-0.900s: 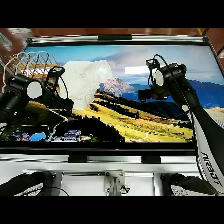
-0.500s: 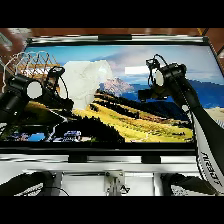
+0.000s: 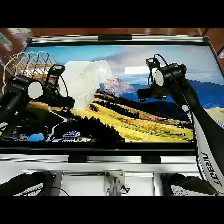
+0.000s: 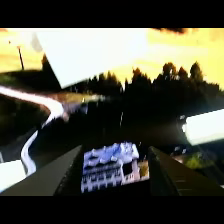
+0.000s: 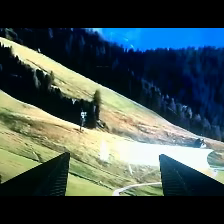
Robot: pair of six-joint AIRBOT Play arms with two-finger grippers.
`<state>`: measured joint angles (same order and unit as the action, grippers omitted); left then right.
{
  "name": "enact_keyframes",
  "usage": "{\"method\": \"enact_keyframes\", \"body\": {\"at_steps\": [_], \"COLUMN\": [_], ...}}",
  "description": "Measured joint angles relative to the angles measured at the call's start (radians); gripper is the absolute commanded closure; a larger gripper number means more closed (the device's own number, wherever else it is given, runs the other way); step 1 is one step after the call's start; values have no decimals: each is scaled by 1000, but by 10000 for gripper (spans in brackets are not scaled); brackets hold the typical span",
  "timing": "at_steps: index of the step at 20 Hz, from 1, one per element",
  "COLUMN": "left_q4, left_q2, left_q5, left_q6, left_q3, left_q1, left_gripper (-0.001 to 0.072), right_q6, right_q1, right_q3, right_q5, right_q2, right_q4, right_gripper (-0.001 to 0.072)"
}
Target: Fold the shirts.
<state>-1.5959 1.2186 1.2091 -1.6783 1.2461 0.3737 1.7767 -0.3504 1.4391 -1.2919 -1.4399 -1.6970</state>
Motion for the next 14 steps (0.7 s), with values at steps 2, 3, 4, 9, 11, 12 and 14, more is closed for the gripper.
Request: {"method": "enact_keyframes", "body": {"at_steps": [2,3,4,9,11,12,14], "left_q4": [26,33,42,101,121,145,182], "left_q2": [9,14,20,86,158,205,297], "left_q5": [-70,-102,-130,-234,-235,-222,-202], "left_q6": [0,0,-6,-101,-98,-84,-63], "left_q3": [-1,-2,-2,21,80,124,213], "left_q1": [0,0,1,-21,-75,-111,-178], "left_gripper": [211,211,212,-13,-13,-13,-13], "right_q6": [0,0,0,0,10,11,17], "right_q1": [0,0,0,0,0,0,0], "right_q3": [0,0,0,0,0,0,0], "right_q5": [-15,-21,-27,-34,-34,-34,-34], "right_q2": [0,0,0,0,0,0,0], "right_q4": [-1,-4,-6,-12,-10,-5,6], "right_gripper": [33,33,33,33,33,33,33]}}
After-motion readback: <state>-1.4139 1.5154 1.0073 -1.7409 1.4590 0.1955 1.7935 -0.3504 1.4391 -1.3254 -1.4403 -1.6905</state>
